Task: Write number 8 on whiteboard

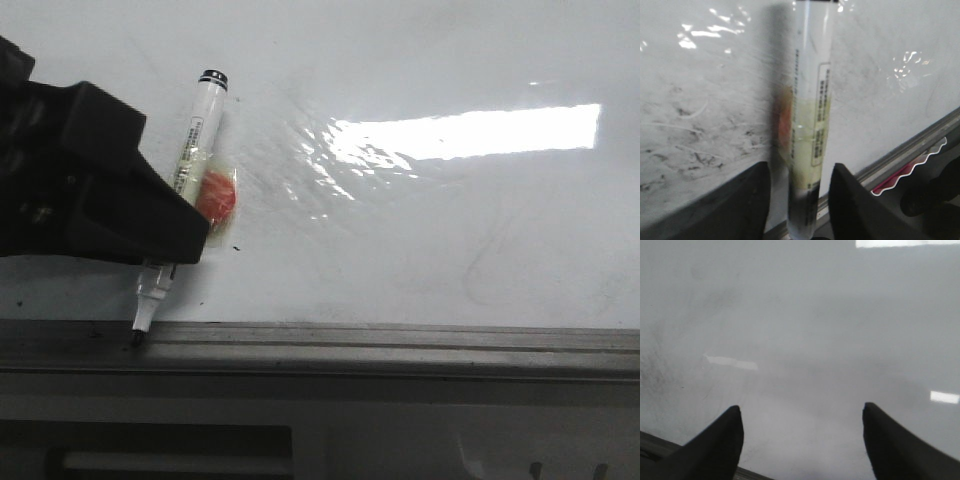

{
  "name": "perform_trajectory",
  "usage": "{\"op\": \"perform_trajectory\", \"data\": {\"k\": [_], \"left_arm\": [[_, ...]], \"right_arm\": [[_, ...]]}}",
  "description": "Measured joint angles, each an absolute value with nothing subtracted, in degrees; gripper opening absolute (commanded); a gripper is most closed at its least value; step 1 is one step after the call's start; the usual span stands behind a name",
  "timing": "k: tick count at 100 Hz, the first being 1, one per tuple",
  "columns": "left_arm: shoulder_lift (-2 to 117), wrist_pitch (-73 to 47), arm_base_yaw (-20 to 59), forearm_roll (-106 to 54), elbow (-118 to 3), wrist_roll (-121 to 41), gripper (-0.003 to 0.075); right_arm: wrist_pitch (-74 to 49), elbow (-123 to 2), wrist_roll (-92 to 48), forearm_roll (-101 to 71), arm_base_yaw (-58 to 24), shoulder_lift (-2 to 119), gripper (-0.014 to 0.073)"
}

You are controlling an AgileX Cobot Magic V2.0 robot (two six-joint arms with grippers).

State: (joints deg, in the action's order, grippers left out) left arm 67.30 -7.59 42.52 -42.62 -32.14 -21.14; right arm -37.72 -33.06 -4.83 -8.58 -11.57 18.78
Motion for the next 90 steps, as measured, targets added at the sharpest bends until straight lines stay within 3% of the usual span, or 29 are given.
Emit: {"op": "perform_trajectory", "data": {"k": [7,26,50,71,90], "left_arm": [[67.46,-7.06,42.52,-42.62,-32.14,-21.14,-0.0024],[66.14,-7.17,43.88,-42.38,-32.24,-21.18,-0.002],[58.34,-10.8,50.89,-32.94,-32.83,-24.91,-0.002],[54.39,-12.2,60.08,-30.08,-33.15,-41.54,-0.002],[54.39,-12.35,64.04,-29.83,-33.15,-45.11,-0.002]], "right_arm": [[-37.72,-33.06,-4.83,-8.58,-12.42,18.78,0.0449],[-39.05,-33.2,-11.79,-11.17,-15.9,18.78,0.0449],[-43.16,-35.84,-33.16,-25.35,-21.42,21.75,0.0449],[-43.63,-36.05,-55.31,-43.7,-25.92,29.29,0.0449],[-43.28,-37.18,-64.37,-49.86,-31.79,38.42,0.0449]]}}
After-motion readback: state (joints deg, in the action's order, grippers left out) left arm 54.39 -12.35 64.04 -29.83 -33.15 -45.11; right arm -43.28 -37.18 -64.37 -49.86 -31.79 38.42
